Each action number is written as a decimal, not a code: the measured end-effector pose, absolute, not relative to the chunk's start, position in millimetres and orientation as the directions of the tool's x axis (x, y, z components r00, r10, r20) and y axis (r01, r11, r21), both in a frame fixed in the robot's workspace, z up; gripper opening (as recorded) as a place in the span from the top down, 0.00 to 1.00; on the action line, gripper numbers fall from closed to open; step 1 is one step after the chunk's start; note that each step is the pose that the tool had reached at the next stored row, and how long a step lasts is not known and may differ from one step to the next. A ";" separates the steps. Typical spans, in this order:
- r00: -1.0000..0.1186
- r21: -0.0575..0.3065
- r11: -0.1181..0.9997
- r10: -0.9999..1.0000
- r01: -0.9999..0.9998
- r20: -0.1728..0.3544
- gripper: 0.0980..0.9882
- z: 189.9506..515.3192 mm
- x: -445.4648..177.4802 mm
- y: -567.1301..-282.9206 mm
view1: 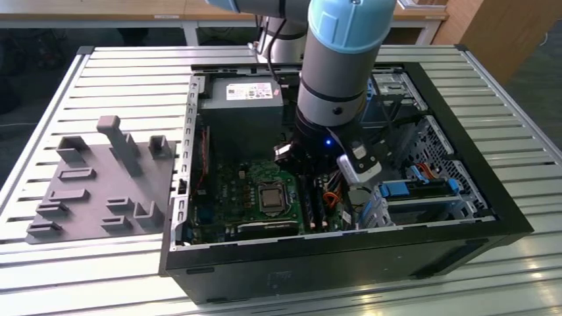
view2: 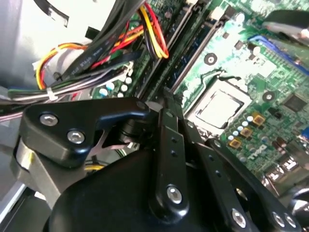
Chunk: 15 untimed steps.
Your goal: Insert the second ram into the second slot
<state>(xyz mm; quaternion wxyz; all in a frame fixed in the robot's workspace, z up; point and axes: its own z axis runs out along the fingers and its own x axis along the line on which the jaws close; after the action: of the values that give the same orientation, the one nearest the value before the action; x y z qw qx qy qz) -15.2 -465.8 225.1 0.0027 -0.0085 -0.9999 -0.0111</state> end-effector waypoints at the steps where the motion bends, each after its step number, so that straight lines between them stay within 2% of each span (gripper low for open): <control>1: -1.000 0.022 1.000 0.017 0.017 0.006 0.99 226.4 -15.2 -465.8; 15: -1.000 0.022 1.000 0.017 0.017 0.006 0.99 241.6 -15.2 -465.8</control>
<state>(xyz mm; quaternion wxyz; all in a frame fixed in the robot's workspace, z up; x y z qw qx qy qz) -15.2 -465.8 241.6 0.0029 -0.0084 -0.9999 -0.0110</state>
